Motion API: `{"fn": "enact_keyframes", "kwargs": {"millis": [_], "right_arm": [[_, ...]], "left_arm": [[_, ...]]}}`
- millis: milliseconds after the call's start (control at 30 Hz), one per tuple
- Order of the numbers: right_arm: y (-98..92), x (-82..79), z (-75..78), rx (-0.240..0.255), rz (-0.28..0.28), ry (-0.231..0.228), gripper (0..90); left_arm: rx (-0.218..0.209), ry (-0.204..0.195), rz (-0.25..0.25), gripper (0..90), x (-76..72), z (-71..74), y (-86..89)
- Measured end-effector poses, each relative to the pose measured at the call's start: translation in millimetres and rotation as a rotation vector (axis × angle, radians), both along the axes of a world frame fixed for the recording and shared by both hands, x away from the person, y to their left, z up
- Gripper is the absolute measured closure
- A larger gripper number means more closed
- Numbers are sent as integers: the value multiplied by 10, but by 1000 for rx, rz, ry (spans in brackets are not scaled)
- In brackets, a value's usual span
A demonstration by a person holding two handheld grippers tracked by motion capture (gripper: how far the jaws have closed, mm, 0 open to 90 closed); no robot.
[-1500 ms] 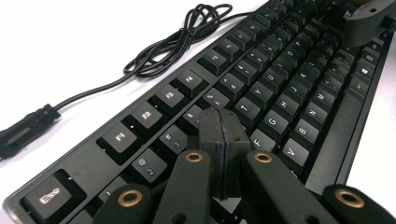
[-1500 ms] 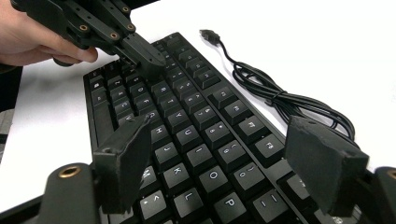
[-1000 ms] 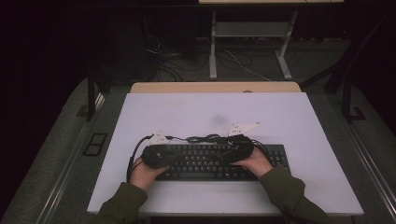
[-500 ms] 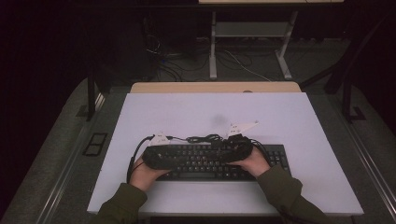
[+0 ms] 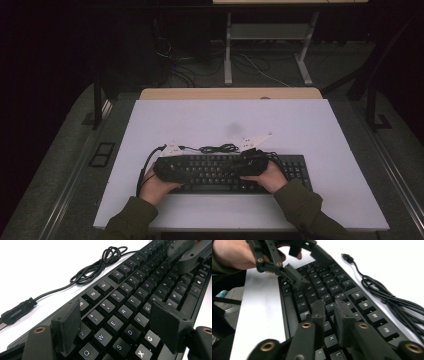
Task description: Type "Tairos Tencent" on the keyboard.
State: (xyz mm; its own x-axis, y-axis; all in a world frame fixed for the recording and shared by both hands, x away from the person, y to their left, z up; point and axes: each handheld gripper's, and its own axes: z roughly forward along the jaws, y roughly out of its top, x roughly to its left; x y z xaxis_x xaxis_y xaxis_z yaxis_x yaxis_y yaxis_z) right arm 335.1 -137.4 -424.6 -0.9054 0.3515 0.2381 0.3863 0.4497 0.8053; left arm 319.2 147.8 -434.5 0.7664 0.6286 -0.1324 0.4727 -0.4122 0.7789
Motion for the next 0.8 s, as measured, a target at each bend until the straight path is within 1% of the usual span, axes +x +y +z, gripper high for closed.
{"fn": "enact_keyframes", "kwargs": {"millis": [100, 167, 467, 800], "right_arm": [[27, -26, -5, -10, 21, 4, 871], [46, -39, -11, -13, 40, 3, 891], [127, -84, -55, -41, 73, 12, 891], [226, -111, -117, -88, 74, 8, 891]], "left_arm": [[1, -3, 1, 226, 0, -1, 2], [0, -3, 0, 225, -1, -3, 1], [-1, -4, -2, 213, -1, -3, -1], [0, -7, -5, 198, -4, -4, -6]]}}
